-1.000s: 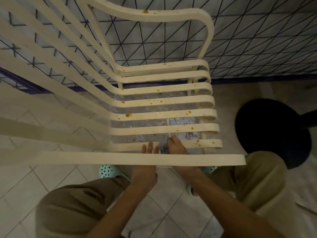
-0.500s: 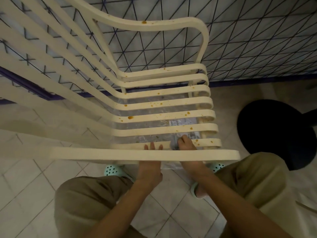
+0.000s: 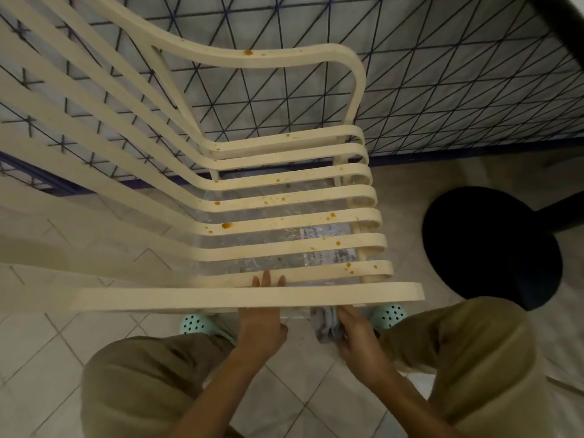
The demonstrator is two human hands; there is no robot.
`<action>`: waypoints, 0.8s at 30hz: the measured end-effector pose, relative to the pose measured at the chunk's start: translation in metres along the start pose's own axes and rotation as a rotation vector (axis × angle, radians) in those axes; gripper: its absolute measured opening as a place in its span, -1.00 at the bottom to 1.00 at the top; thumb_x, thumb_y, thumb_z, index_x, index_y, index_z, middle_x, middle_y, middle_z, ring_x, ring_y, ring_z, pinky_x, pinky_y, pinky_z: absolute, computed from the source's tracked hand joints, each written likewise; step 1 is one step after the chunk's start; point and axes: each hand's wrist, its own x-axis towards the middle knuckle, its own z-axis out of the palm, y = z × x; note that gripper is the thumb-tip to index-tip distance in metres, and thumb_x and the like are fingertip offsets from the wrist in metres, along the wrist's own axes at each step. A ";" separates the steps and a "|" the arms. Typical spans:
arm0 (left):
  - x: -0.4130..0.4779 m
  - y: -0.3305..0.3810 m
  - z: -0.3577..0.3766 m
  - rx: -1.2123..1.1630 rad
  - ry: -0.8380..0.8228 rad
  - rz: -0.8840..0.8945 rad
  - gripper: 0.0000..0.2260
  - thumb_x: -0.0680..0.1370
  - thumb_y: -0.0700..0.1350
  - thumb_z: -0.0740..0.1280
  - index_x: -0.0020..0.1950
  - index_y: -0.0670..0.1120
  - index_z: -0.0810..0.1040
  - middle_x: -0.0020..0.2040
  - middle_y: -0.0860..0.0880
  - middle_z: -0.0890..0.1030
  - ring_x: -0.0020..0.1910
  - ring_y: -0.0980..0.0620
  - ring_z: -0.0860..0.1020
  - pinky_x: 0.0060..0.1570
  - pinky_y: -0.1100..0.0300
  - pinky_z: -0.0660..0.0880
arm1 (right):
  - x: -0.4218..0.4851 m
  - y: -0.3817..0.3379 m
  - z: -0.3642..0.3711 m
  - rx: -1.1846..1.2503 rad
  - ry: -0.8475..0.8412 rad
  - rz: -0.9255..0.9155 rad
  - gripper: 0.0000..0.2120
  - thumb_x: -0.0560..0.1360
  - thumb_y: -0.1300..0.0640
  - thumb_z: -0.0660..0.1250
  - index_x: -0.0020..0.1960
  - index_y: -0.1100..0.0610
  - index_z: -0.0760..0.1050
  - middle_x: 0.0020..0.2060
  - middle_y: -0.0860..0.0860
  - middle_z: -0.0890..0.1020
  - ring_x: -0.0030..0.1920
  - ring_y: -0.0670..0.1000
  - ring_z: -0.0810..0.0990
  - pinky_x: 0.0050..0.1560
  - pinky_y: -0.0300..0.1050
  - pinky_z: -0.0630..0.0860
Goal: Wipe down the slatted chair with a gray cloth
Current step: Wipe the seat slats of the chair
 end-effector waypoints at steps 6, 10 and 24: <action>0.003 0.014 0.018 -0.206 0.259 0.178 -0.23 0.34 -0.06 0.43 0.52 -0.09 0.26 0.55 -0.04 0.18 0.52 -0.15 0.12 0.40 -0.17 0.17 | -0.044 0.015 -0.051 0.099 -0.040 -0.053 -0.89 0.48 0.23 0.33 -0.03 0.23 0.44 -0.07 0.17 0.52 -0.07 0.06 0.51 -0.08 -0.11 0.50; 0.010 0.032 0.014 -0.287 0.292 0.254 -0.30 0.37 -0.07 0.33 0.51 -0.13 0.27 0.53 -0.08 0.22 0.50 -0.19 0.18 0.35 -0.23 0.24 | -0.053 -0.006 -0.102 0.228 -0.091 -0.096 -0.69 0.42 0.26 0.49 0.11 0.04 0.56 0.01 -0.12 0.61 0.06 -0.12 0.58 0.05 -0.22 0.54; 0.063 0.038 0.007 -0.366 0.316 0.327 -0.63 0.44 -0.03 0.22 0.20 -0.08 0.58 0.15 -0.11 0.63 0.08 -0.16 0.62 -0.05 -0.12 0.60 | 0.027 -0.043 -0.191 0.621 0.086 -0.265 -0.64 0.24 0.32 0.51 0.00 0.15 0.56 -0.13 -0.11 0.69 -0.07 -0.14 0.65 -0.10 -0.32 0.56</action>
